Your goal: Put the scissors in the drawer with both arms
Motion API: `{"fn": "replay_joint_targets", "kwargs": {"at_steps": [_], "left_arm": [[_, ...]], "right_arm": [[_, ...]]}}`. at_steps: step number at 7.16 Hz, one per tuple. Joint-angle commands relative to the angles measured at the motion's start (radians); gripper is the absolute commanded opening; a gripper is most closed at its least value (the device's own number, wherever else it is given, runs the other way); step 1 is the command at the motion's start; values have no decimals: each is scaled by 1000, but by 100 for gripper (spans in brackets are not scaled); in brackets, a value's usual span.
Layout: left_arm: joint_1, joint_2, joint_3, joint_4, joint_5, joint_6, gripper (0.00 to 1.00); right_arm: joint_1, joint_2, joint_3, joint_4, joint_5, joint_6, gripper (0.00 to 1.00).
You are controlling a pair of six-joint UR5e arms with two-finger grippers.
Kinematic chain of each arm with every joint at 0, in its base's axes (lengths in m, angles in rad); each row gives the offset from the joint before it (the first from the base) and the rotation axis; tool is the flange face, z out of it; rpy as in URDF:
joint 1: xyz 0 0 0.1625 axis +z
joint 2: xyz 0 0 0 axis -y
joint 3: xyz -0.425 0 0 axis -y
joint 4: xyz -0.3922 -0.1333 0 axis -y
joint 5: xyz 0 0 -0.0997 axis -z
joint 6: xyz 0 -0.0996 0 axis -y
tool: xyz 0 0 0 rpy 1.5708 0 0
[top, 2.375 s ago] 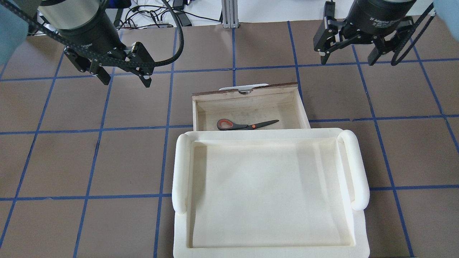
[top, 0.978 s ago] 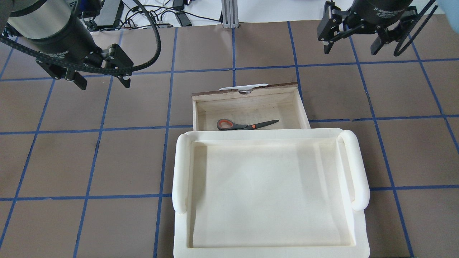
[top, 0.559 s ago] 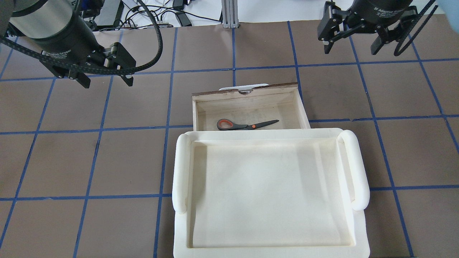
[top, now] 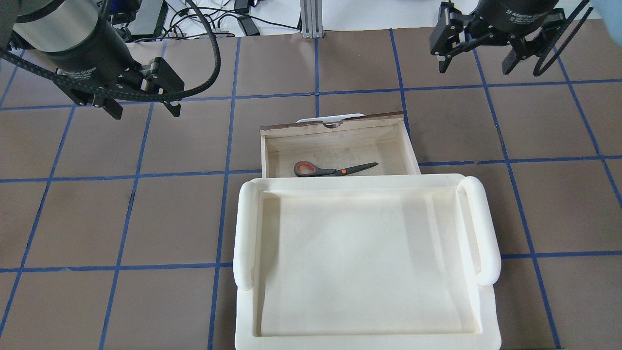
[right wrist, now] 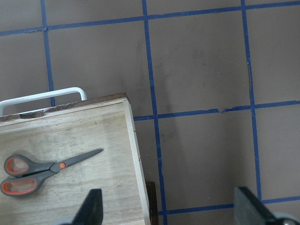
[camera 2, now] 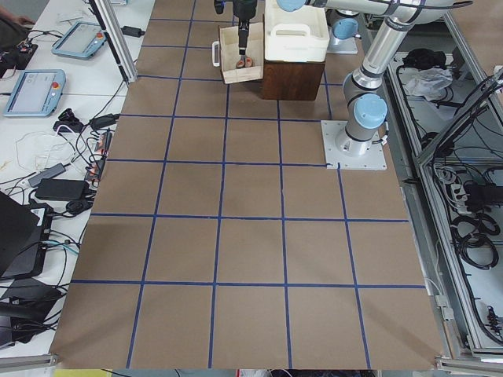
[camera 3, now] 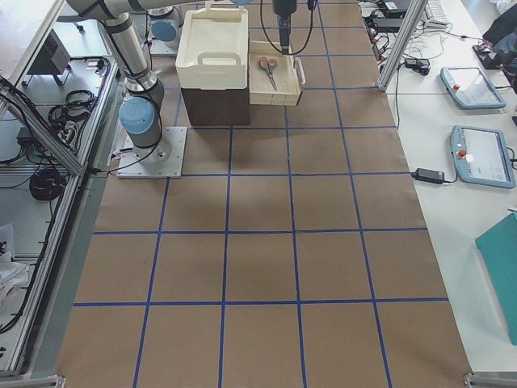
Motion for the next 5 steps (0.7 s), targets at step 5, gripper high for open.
{"fn": "replay_joint_targets", "kwargs": {"at_steps": [5], "left_arm": [[0,2,-2,-3,15,0,100]], "right_arm": [[2,0,3,0,0,0,100]]}}
